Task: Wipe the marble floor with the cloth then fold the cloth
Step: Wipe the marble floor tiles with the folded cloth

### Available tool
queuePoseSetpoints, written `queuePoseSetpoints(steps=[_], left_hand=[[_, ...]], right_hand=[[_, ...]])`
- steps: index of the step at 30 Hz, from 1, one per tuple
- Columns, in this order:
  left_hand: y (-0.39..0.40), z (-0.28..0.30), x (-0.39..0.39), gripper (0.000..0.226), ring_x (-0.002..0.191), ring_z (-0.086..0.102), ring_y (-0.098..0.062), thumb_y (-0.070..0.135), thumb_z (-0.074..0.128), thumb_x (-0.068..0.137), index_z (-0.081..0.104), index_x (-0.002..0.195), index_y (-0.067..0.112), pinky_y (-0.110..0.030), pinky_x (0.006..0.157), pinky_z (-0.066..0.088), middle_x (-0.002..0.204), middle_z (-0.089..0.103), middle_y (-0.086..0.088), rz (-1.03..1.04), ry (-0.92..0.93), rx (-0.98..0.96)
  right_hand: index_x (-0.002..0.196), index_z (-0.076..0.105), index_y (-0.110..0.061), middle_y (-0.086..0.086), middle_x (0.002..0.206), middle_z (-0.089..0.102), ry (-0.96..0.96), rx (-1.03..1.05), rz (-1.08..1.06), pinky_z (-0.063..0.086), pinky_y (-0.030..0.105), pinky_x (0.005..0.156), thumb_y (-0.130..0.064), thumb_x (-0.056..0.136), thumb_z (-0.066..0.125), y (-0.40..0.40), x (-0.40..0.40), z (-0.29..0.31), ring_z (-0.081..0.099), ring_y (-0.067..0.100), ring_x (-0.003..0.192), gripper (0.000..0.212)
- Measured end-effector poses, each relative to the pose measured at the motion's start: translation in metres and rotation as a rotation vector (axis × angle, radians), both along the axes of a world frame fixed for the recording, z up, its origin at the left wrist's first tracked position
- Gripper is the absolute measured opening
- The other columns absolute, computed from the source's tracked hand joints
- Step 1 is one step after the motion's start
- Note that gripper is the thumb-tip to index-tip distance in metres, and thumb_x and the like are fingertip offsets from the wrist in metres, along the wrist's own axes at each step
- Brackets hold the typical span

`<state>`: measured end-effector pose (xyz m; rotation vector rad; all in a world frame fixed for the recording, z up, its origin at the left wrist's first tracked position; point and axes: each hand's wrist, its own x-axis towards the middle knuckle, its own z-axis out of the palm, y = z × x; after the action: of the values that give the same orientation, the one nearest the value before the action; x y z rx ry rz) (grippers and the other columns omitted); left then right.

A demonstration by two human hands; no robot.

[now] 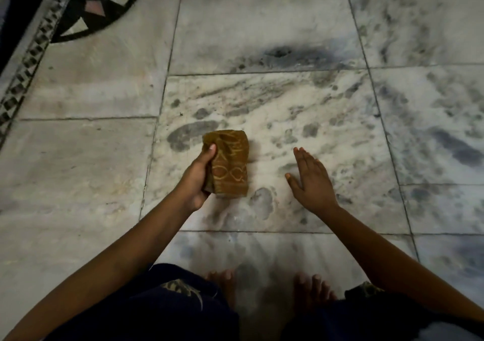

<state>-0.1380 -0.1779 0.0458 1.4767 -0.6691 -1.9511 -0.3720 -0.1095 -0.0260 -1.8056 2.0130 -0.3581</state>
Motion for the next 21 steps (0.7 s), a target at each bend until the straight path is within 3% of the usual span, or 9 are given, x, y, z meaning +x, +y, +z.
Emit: queuePoseSetpoints(steps=[4,13,17,21], left_hand=[[-0.032,0.009,0.002,0.041,0.085,0.07,-0.025,0.046,0.045,0.091,0.061,0.113,0.015,-0.039,0.076,0.053,0.099,0.072,-0.009,0.111,0.139,0.092],[-0.119,-0.007,-0.029,0.032,0.084,0.068,-0.026,0.039,0.051,0.089,0.062,0.106,0.014,-0.04,0.077,0.055,0.092,0.073,-0.009,0.142,0.152,0.177],[-0.16,0.007,-0.046,0.04,0.096,0.064,-0.029,0.038,0.051,0.09,0.058,0.12,0.013,-0.043,0.082,0.052,0.11,0.067,-0.013,0.149,0.157,0.179],[-0.188,0.057,-0.057,0.045,0.111,0.058,-0.033,0.037,0.051,0.09,0.054,0.128,0.012,-0.046,0.091,0.048,0.125,0.06,-0.015,0.14,0.168,0.182]], right_hand=[[0.147,0.022,-0.008,0.011,0.152,0.029,-0.085,-0.054,-0.03,0.017,0.037,0.113,-0.051,0.087,0.022,-0.022,0.005,0.015,0.027,0.026,0.14,0.074],[0.144,0.031,-0.01,0.01,0.147,0.038,-0.149,-0.096,-0.006,0.015,0.033,0.111,-0.048,0.09,0.025,-0.101,0.01,0.028,0.032,0.024,0.138,0.066],[0.143,0.033,-0.01,0.008,0.147,0.039,-0.173,-0.131,-0.045,0.019,0.036,0.113,-0.047,0.09,0.026,-0.135,0.002,0.049,0.033,0.023,0.137,0.065],[0.14,0.038,-0.008,0.009,0.143,0.044,-0.194,-0.207,-0.102,0.025,0.034,0.11,-0.041,0.093,0.032,-0.158,-0.002,0.105,0.038,0.022,0.133,0.058]])
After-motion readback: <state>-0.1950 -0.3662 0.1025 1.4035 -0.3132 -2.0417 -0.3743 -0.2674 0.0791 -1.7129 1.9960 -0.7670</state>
